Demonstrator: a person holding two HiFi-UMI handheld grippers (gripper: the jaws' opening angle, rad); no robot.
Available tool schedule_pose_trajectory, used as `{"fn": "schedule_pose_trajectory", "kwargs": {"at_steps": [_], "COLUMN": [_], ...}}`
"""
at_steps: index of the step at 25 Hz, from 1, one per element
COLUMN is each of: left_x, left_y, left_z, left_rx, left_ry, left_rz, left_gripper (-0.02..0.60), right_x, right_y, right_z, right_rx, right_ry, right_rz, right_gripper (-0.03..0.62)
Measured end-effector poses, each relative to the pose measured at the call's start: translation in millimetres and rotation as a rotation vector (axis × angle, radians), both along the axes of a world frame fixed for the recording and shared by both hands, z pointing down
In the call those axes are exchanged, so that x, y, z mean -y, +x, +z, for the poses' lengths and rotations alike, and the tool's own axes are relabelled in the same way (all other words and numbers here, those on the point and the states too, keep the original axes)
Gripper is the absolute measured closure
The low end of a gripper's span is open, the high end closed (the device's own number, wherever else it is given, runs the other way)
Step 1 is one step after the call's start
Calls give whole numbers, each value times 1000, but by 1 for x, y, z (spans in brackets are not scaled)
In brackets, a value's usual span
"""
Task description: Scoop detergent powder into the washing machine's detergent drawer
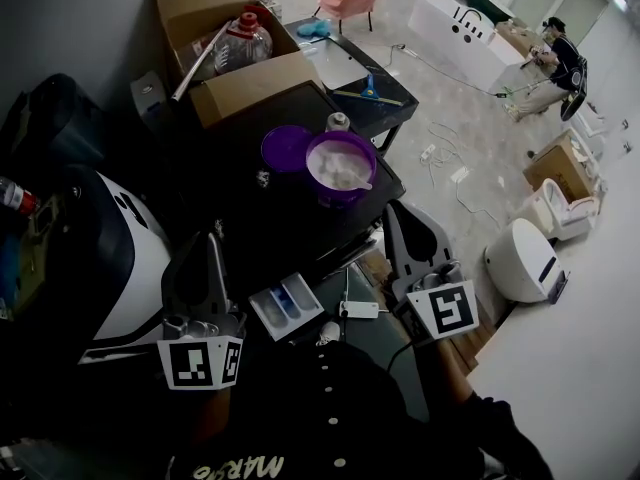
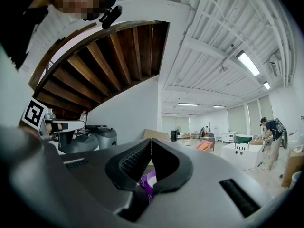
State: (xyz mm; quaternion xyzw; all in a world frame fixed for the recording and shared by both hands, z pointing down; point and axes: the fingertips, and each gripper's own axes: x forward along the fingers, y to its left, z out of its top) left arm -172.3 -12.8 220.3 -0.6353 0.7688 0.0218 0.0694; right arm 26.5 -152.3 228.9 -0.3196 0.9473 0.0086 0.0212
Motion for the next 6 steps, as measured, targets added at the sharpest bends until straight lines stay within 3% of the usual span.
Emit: {"fn": "schedule_pose_trajectory", "kwargs": {"at_steps": [6], "left_x": [1], "left_y": [6], "left_z": [-1], "left_rx": [3], "left_ry": [-1], "left_rz": [7], "left_gripper": [572], "right_x": [-1], "right_y": [2], "right_z": [2], "right_rx": [-5], "right_ry": [-2], "right_rz": [-5], "right_gripper": [565]}}
